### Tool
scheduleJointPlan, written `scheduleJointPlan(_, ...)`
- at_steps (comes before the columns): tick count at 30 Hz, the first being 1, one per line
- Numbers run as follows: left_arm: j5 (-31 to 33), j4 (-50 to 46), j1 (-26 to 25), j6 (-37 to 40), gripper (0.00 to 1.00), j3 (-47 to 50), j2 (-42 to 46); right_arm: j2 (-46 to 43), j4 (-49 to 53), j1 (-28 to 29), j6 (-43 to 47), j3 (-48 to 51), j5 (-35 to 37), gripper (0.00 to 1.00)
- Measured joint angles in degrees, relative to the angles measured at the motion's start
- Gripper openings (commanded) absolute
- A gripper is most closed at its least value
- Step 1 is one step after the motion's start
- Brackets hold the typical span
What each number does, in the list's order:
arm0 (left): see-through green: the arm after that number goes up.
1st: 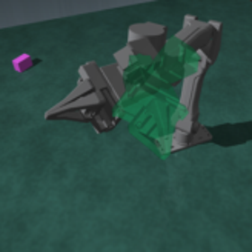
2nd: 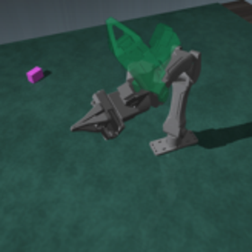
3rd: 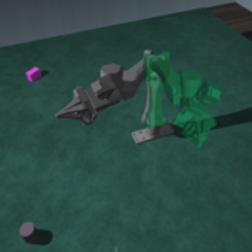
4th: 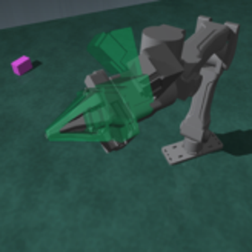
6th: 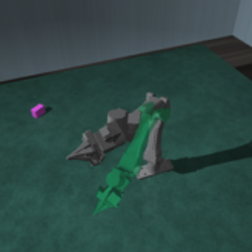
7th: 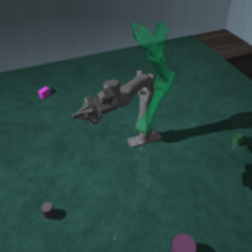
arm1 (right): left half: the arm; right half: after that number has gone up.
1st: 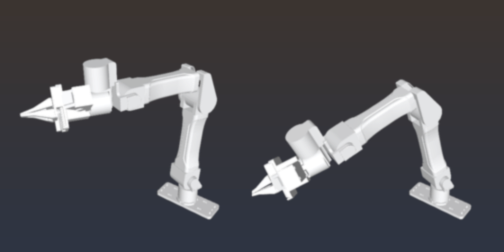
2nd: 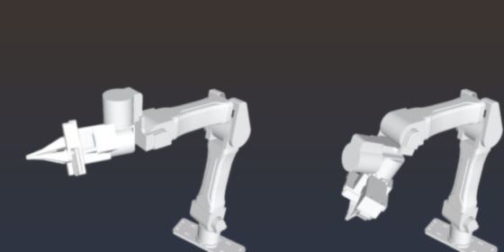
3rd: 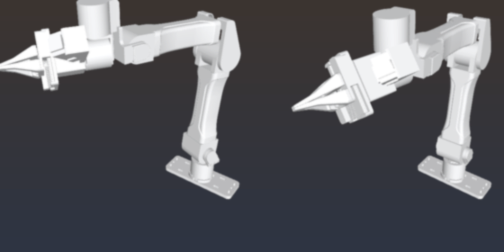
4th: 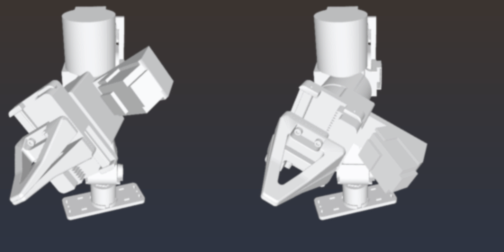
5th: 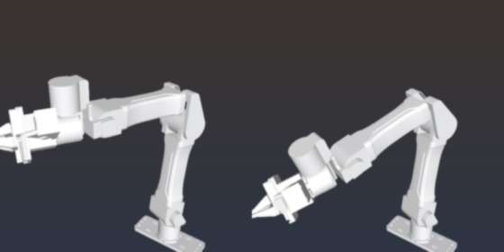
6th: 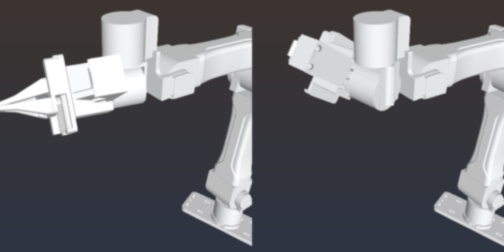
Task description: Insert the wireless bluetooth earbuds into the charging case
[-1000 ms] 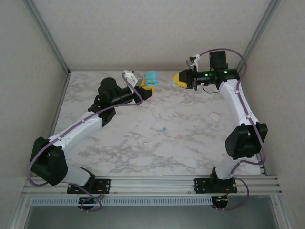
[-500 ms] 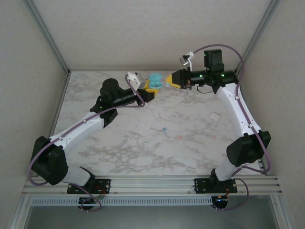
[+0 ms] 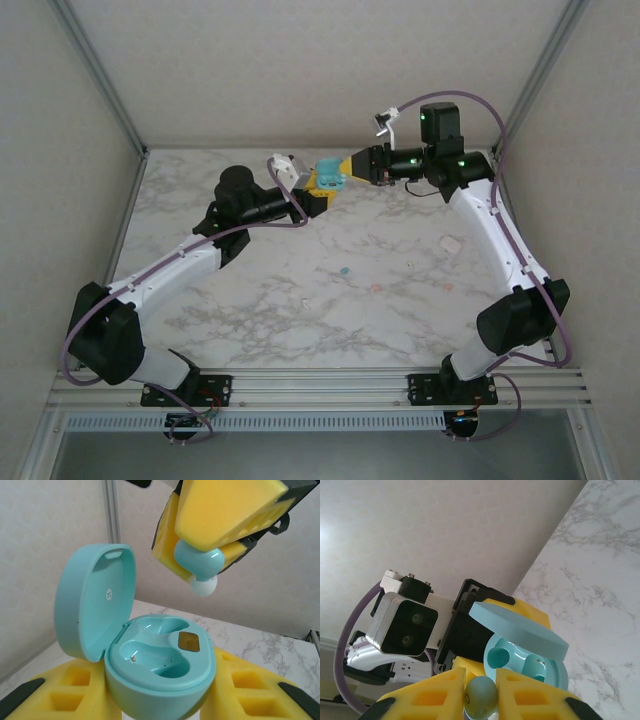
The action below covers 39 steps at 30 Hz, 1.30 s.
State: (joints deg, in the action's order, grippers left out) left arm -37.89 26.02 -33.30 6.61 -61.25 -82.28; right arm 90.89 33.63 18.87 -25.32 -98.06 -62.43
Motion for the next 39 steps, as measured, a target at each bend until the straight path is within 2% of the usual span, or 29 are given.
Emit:
scheduleJointPlan(24,-0.66,1.64,-0.04,-0.87,0.24,-0.17,-0.98,0.94,0.57,0.79,0.72,0.00,4.04,0.20)
scheduleJointPlan(39,-0.57,1.40,-0.04,-1.99,0.24,-0.24,-1.95,2.64,4.74,0.90,3.85,-1.33,6.99,0.22)
